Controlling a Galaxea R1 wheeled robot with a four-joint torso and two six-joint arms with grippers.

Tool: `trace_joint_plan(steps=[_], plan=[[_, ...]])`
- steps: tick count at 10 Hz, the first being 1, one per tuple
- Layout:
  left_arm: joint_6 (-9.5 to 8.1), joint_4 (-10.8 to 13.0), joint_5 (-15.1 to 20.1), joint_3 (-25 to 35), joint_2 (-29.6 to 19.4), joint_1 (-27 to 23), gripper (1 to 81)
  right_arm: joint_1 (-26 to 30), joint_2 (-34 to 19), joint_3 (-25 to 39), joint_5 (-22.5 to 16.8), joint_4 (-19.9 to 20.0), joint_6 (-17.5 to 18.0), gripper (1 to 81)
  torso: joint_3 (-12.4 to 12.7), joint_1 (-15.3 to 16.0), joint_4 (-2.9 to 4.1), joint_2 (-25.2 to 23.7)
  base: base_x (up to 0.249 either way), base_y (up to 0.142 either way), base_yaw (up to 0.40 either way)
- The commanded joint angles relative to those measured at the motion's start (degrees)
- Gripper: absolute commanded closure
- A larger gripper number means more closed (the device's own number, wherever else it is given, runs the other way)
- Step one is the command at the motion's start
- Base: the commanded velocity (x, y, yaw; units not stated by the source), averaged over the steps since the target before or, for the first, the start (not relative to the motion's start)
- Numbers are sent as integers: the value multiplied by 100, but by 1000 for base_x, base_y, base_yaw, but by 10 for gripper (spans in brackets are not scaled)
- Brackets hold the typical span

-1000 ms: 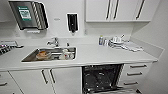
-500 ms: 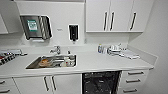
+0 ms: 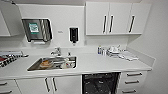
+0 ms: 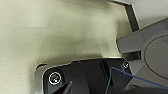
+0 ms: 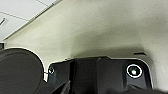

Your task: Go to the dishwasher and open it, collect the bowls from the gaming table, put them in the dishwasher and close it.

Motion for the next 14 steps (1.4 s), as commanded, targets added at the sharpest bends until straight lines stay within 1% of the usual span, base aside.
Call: trace_joint_plan(steps=[1, 2, 3, 4, 5, 6, 8, 9, 11, 12, 13, 14], plan=[[36, 107, 212, -412, 273, -15, 10, 151, 227, -329, -108, -124, -43, 10, 0, -356, 0, 551, 0, 0, 0], [36, 98, 212, -509, 361, 20, 10, 72, 377, -586, -108, -124, -52, 10, 0, -485, 0, 752, 0, 0, 0], [36, 54, 133, -597, 458, 81, 10, -7, 579, -937, -91, -107, -43, 10, 0, -622, 0, 967, 0, 0, 0], [19, 54, -198, -701, 588, 152, 10, -86, 857, -1354, 13, -98, -43, 10, 0, -750, 0, 1165, 0, 0, 0], [19, 54, -245, -842, 739, 187, 10, -139, 1080, -1735, 172, -106, -52, 10, 0, -885, 0, 1373, 0, 0, 0], [19, 63, -236, -1008, 870, 214, 10, -200, 1219, -2006, 312, -106, -52, 10, 0, -1010, 0, 1565, 0, 0, 0], [19, 72, -236, -1431, 1126, 283, 10, -332, 1527, -2492, 384, -98, -52, 10, 0, -1276, 0, 1981, 0, 0, 0], [19, 72, -236, -1528, 1196, 293, 10, -394, 1651, -2659, 384, -89, -44, 10, 0, -1414, 0, 2190, 0, 0, 0], [19, 107, -236, -1625, 1293, 301, 10, -490, 1827, -2774, 349, -133, -113, 10, 0, -1681, 0, 2606, 0, 0, 0], [19, 107, -236, -1643, 1311, 301, 10, -500, 1889, -2896, 366, -124, -193, 10, 568, -1825, -134, 2831, 0, 0, 0], [27, 107, -227, -1643, 1311, 310, 10, -500, 1932, -3011, 375, -124, -201, 10, 600, -1910, -162, 2968, 0, 0, 0], [27, 107, -245, -1661, 1311, 328, 10, -500, 1976, -3099, 375, -124, -201, 10, 701, -2004, -171, 3117, 0, 0, 0]])
